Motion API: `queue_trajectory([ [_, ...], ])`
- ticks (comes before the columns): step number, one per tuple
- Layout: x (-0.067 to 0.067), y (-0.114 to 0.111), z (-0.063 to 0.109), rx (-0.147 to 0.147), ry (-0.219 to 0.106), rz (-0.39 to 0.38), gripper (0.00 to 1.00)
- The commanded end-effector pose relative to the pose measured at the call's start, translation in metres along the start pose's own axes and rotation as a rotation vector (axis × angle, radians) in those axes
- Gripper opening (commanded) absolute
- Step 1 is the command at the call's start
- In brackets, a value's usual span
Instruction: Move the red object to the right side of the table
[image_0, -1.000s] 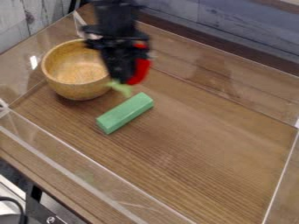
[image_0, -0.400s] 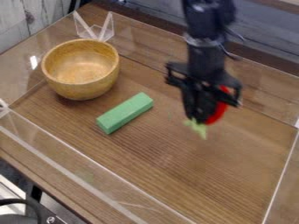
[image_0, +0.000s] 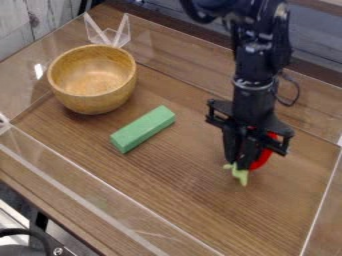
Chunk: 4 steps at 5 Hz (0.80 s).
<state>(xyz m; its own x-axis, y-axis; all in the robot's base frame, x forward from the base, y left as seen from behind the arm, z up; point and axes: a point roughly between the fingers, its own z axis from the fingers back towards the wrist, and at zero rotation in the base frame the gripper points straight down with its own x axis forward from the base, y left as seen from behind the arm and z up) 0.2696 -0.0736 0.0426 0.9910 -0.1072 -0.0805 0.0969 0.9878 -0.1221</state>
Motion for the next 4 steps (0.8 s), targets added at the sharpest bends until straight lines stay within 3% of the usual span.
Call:
queue_trajectory([
  [1, 0.002, 0.011, 0.006, 0.002, -0.035, 0.011, 0.0],
  [4, 0.0, 0.034, 0.006, -0.002, -0.048, 0.036, 0.0],
])
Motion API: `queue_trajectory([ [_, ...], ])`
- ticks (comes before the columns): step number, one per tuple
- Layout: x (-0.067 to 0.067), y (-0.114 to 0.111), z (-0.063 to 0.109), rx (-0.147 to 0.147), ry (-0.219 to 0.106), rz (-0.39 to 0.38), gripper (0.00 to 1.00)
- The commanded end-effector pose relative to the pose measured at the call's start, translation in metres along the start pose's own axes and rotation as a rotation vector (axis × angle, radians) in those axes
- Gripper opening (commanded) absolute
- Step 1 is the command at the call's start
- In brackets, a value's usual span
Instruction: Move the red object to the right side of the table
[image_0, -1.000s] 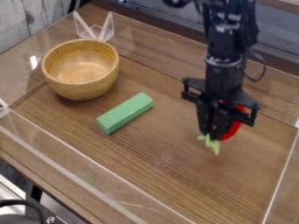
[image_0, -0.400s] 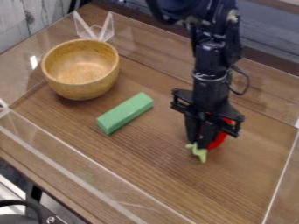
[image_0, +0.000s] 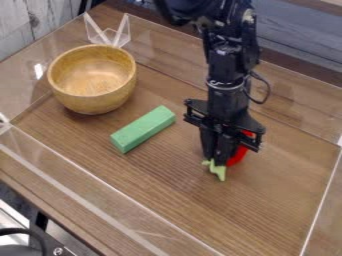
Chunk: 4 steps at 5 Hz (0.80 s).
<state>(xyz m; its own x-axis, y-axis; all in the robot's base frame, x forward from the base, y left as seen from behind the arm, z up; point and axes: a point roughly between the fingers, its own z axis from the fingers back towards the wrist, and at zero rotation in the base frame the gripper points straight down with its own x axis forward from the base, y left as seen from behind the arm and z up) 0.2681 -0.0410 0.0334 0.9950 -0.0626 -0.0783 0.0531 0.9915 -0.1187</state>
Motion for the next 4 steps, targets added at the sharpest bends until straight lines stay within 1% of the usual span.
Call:
queue_trajectory([
  [1, 0.0021, 0.0017, 0.0152, -0.005, -0.039, -0.005, 1.0],
  [2, 0.0001, 0.0027, 0.021, -0.01, -0.04, -0.007, 1.0],
  [3, 0.0005, 0.0039, 0.0203, -0.015, -0.042, -0.008, 0.0],
  [4, 0.003, 0.0049, 0.0173, -0.013, -0.039, -0.003, 0.0],
])
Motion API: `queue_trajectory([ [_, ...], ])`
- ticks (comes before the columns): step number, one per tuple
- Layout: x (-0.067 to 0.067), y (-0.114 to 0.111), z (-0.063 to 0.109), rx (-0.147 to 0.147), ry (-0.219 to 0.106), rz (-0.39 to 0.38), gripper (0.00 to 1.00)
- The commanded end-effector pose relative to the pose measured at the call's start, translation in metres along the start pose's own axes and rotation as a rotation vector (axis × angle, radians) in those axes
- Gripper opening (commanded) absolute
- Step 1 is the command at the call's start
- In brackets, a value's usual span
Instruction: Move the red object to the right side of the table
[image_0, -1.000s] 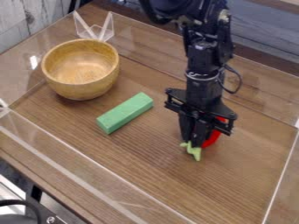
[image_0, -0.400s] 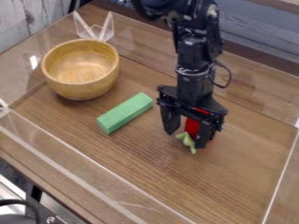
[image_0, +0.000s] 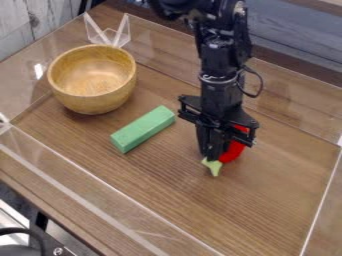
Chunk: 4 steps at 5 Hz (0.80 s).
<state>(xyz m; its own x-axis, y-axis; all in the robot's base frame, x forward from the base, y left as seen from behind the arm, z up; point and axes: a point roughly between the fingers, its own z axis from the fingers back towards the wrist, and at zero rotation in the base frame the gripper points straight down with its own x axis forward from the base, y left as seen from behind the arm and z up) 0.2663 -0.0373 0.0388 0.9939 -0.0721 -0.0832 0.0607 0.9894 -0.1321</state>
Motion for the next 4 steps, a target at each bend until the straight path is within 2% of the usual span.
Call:
queue_trajectory([
  [1, 0.0077, 0.003, 0.0088, 0.002, -0.042, 0.01, 0.0],
  [4, 0.0133, 0.006, 0.002, 0.005, -0.032, 0.023, 0.0],
])
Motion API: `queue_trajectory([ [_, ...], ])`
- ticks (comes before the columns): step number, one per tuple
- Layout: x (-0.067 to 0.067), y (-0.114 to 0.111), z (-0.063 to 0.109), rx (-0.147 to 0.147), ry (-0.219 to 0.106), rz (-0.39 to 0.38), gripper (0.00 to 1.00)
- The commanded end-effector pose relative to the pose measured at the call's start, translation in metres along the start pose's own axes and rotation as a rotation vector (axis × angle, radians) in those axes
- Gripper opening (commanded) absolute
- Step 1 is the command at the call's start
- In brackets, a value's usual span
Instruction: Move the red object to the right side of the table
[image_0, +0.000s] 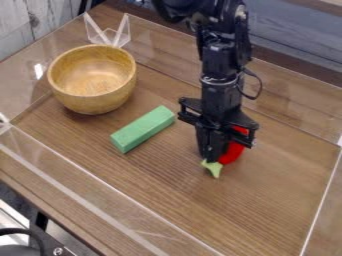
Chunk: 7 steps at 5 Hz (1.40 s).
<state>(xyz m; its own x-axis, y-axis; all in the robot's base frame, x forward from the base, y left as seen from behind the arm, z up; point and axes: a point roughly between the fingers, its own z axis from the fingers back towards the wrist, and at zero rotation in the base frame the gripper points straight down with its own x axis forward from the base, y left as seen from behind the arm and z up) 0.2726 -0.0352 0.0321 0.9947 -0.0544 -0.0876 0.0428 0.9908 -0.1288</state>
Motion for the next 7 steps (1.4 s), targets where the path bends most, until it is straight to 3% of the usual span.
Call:
queue_trajectory([
  [1, 0.0083, 0.0033, 0.0061, 0.003, -0.031, 0.009, 0.0],
  [6, 0.0136, 0.0069, 0.0011, 0.002, -0.018, 0.02, 0.0],
  [7, 0.014, 0.0073, 0.0017, 0.003, -0.015, 0.022, 1.0],
])
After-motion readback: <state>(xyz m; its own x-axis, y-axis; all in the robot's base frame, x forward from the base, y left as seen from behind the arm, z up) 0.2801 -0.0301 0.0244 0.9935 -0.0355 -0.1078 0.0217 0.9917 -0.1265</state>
